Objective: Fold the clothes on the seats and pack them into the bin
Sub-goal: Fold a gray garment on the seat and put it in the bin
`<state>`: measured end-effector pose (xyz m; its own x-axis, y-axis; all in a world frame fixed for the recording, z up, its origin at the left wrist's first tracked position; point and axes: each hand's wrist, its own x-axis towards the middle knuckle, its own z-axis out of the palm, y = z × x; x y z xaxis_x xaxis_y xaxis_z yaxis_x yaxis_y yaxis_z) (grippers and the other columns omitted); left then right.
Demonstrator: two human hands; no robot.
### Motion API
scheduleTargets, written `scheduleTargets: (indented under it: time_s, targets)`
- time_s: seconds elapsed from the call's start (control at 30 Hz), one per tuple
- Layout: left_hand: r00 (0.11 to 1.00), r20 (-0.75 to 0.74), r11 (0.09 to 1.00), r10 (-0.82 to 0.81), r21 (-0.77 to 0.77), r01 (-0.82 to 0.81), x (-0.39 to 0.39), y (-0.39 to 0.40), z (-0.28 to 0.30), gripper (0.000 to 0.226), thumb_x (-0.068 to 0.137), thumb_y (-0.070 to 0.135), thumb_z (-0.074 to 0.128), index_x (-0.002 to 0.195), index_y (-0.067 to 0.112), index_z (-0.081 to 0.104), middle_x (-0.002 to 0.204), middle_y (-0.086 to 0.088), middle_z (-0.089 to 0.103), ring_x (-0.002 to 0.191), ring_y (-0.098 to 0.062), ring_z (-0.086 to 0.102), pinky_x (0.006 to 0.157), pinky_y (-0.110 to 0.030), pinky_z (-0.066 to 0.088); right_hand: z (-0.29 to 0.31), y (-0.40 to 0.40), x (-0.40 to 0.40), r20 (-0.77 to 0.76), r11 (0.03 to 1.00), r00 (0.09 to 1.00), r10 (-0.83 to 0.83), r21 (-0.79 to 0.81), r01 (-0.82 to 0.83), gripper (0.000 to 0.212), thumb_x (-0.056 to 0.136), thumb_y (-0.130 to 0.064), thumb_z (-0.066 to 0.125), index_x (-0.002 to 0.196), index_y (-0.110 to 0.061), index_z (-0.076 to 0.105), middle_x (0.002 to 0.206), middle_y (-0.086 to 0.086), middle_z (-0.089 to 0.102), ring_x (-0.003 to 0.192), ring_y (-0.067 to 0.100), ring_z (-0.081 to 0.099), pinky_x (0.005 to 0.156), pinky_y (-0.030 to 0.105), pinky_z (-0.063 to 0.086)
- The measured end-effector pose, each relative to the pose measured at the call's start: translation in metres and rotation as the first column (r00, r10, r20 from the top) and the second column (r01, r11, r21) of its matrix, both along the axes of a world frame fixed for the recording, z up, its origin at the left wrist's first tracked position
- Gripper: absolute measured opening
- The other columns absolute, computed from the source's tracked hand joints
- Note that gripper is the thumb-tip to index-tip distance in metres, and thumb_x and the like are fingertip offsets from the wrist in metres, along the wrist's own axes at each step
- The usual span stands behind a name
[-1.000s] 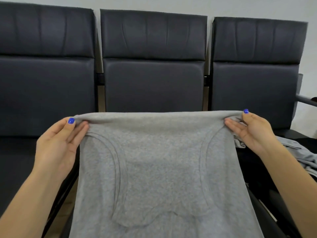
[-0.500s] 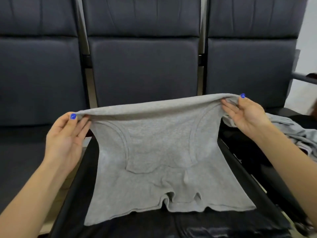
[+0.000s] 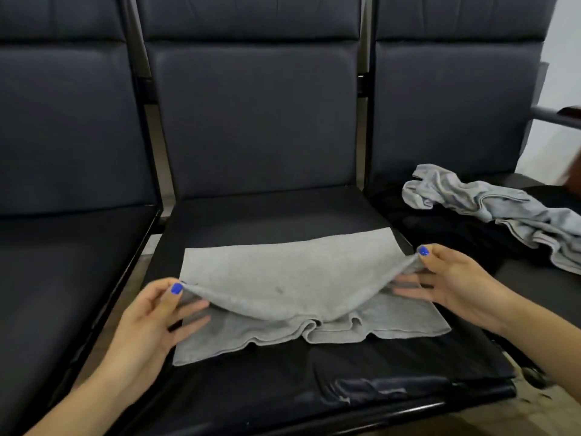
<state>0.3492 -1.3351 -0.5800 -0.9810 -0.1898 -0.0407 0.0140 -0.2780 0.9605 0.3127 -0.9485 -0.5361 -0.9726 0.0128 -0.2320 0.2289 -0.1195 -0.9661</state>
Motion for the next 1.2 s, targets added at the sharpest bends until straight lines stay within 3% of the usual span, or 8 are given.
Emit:
scheduleTargets:
  time_s: [0.23,0.37,0.5,0.63,0.77,1.0,1.1,1.2]
  targets:
    - [0.994,0.001,0.983,-0.111,-0.147,0.11,0.005,0.001,-0.01,0.024,0.085,0.041,0.058,0.09,0.018,0.054,0.107,-0.007,0.066,0.088,-0.032,0.071,0.073,-0.031,0.06,-0.027,0.003,0.007,-0.123,0.941,0.988,0.089,0.335,-0.043,0.101,0.025,-0.086,0.07,0.086,-0.008,0.05,0.081,0.006,0.068,0.081,0.017,0.071,0.07,0.024,0.058]
    - [0.959,-0.113,0.686,-0.261,-0.72,0.102,-0.003,-0.02,-0.012,0.044,0.069,0.086,0.042,0.087,0.048,0.055,0.112,0.028,0.047,0.109,-0.001,0.057,0.082,-0.014,0.053,-0.033,0.001,-0.015,-0.201,0.815,0.979,0.038,0.573,0.086,0.038,0.088,-0.051,0.056,0.084,-0.014,0.05,0.082,0.015,0.057,0.067,0.021,0.056,0.062,0.029,0.051]
    - [0.932,-0.172,0.439,-0.318,-0.898,-0.016,-0.013,-0.043,-0.018,0.018,0.088,0.064,0.029,0.091,0.059,0.046,0.12,0.037,0.029,0.11,0.017,0.041,0.085,-0.001,0.041,-0.032,0.006,-0.028,-0.296,0.692,0.955,0.027,0.695,0.195,0.02,0.101,-0.018,0.04,0.095,-0.001,0.05,0.085,0.016,0.056,0.068,0.022,0.052,0.063,0.035,0.048]
    - [0.941,-0.207,0.564,-0.266,-0.825,-0.022,-0.011,-0.056,-0.02,0.041,0.078,0.081,0.032,0.094,0.051,0.055,0.123,0.036,0.034,0.112,0.003,0.051,0.085,-0.017,0.053,-0.025,0.014,-0.023,-0.307,0.603,0.945,0.11,0.777,0.182,0.02,0.1,-0.015,0.043,0.095,0.002,0.052,0.081,0.008,0.055,0.069,0.011,0.047,0.061,0.011,0.038]
    - [0.942,-0.228,0.673,-0.245,-0.739,-0.004,-0.009,-0.051,-0.021,0.041,0.076,0.08,0.04,0.09,0.046,0.057,0.126,0.032,0.04,0.105,-0.004,0.06,0.081,-0.031,0.058,-0.017,0.018,-0.022,-0.3,0.598,0.948,0.104,0.781,0.181,0.016,0.099,-0.014,0.044,0.092,-0.002,0.051,0.076,0.005,0.051,0.066,0.013,0.043,0.06,0.018,0.035]
    - [0.944,-0.313,0.837,-0.108,-0.541,-0.084,-0.002,-0.027,0.012,0.042,0.072,0.08,0.049,0.084,0.042,0.059,0.116,0.018,0.06,0.097,-0.01,0.068,0.081,-0.025,0.056,0.0,0.033,-0.02,-0.27,0.897,0.961,0.056,0.437,0.071,0.028,0.087,-0.04,0.059,0.078,-0.015,0.051,0.079,0.004,0.05,0.07,0.013,0.059,0.061,0.029,0.058]
    - [0.954,-0.279,0.898,-0.107,-0.44,-0.027,0.003,-0.025,0.02,0.049,0.062,0.081,0.06,0.081,0.036,0.061,0.11,0.006,0.066,0.085,-0.022,0.072,0.074,-0.031,0.059,0.009,0.042,-0.015,-0.191,0.926,0.978,0.086,0.376,-0.008,0.087,0.03,-0.073,0.081,0.08,-0.009,0.049,0.07,0.0,0.053,0.061,0.013,0.065,0.052,0.026,0.056]
    - [0.973,-0.158,0.901,-0.169,-0.426,0.087,0.005,-0.028,0.02,0.065,0.047,0.079,0.072,0.078,0.023,0.063,0.091,-0.009,0.069,0.077,-0.032,0.072,0.068,-0.031,0.06,0.009,0.052,-0.014,-0.08,0.909,0.987,0.136,0.408,-0.092,0.104,0.009,-0.075,0.081,0.081,-0.006,0.049,0.07,0.007,0.046,0.059,0.02,0.067,0.052,0.029,0.058]
